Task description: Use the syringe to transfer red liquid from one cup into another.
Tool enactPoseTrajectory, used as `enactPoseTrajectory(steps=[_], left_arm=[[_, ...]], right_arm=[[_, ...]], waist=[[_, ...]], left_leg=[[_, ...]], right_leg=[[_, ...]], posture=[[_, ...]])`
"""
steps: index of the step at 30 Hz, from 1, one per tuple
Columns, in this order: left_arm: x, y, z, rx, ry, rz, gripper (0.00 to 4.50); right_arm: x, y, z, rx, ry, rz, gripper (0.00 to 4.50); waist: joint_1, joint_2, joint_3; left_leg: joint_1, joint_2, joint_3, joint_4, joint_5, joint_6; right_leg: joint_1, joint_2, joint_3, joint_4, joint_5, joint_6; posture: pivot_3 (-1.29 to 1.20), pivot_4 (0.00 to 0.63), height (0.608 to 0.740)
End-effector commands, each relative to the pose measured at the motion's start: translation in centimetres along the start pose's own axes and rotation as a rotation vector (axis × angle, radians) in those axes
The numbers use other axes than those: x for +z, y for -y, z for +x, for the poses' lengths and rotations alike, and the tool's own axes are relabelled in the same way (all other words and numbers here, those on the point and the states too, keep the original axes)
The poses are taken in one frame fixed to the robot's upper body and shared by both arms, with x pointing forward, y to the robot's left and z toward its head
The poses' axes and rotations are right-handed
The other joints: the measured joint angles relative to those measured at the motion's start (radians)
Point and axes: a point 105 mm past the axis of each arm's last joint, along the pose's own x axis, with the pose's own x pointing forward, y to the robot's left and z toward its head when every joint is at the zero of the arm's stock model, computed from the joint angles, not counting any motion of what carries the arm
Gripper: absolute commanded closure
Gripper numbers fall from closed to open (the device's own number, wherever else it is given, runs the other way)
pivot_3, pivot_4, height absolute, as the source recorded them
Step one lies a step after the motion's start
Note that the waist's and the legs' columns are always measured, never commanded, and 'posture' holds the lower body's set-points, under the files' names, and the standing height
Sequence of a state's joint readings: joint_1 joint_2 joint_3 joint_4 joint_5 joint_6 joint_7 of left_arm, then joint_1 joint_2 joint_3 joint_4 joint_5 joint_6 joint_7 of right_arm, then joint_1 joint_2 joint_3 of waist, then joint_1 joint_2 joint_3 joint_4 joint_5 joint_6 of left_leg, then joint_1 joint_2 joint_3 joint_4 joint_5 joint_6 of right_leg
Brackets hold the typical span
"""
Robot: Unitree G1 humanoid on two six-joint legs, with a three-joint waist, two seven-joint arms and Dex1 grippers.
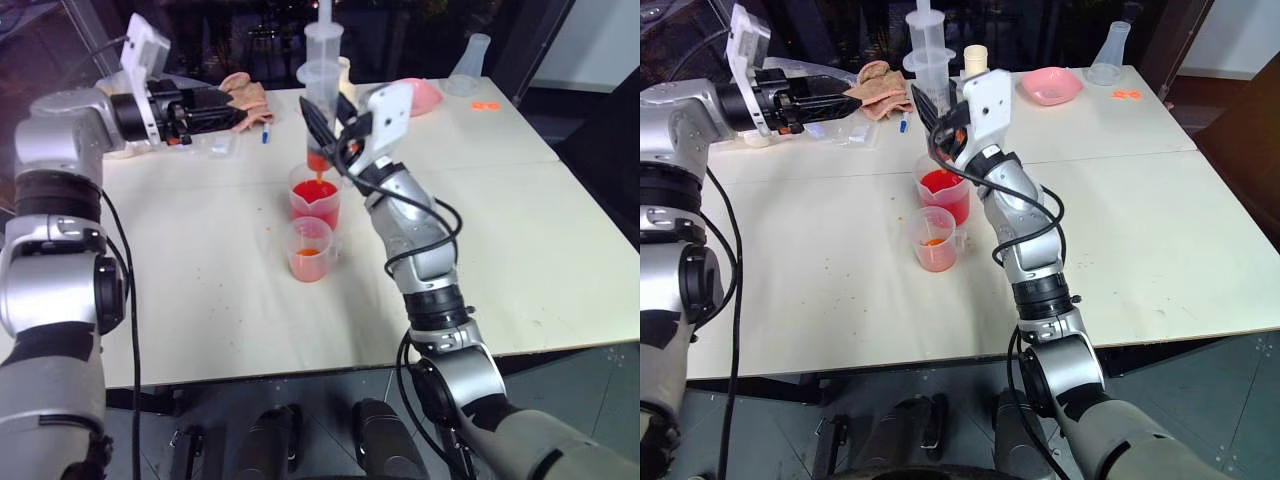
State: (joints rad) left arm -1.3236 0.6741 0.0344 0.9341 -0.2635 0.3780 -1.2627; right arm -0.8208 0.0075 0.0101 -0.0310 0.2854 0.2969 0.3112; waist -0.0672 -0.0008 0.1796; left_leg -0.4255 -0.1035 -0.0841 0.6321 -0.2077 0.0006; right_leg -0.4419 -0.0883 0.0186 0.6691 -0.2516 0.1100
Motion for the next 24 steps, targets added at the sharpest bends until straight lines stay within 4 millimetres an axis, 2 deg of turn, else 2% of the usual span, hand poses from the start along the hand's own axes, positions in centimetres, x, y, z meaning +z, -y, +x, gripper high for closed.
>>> enactPoseTrajectory(steps=[1,4,9,16,24], left_arm=[[2.9,0.3,0.5,-0.012,0.062,0.069,1.73],[3.5,1.1,1.6,-0.064,0.078,0.063,1.73],[5.5,2.5,2.9,-0.154,0.126,0.045,1.73],[6.5,4.9,3.2,-0.315,0.110,0.016,1.73],[6.2,4.8,1.5,-0.308,0.067,0.032,1.73]], right_arm=[[2.2,-1.7,-1.1,0.081,0.019,0.087,3.14],[2.3,-3.3,-2.5,0.172,-0.015,0.099,3.14],[1.1,-4.8,-4.3,0.255,-0.062,0.084,3.14],[-1.5,-4.3,-5.1,0.251,-0.098,0.070,3.14],[-2.3,-3.9,-4.6,0.255,-0.071,0.028,3.14]], waist=[[0.001,0.000,0.000],[0.001,0.000,0.000],[-0.002,0.000,0.000],[-0.002,-0.001,0.000],[-0.003,-0.001,0.000]], left_leg=[[0.000,0.000,0.000,0.000,0.000,0.000],[0.000,0.000,0.000,0.000,-0.001,0.002],[0.000,0.000,0.001,0.000,-0.001,0.002],[0.000,0.000,0.002,0.000,-0.001,0.002],[0.000,0.000,0.002,0.000,-0.001,0.002]], right_leg=[[0.000,0.000,0.000,0.000,0.000,0.000],[0.000,0.000,0.000,0.000,0.000,0.000],[0.000,0.000,0.000,0.000,0.000,0.000],[0.000,0.000,0.000,0.000,0.000,0.000],[0.000,0.000,0.000,0.000,0.000,0.000]], posture=[[0.00,0.150,0.740],[0.00,0.150,0.740],[0.00,0.150,0.740],[0.00,0.150,0.740],[0.00,0.150,0.740]])
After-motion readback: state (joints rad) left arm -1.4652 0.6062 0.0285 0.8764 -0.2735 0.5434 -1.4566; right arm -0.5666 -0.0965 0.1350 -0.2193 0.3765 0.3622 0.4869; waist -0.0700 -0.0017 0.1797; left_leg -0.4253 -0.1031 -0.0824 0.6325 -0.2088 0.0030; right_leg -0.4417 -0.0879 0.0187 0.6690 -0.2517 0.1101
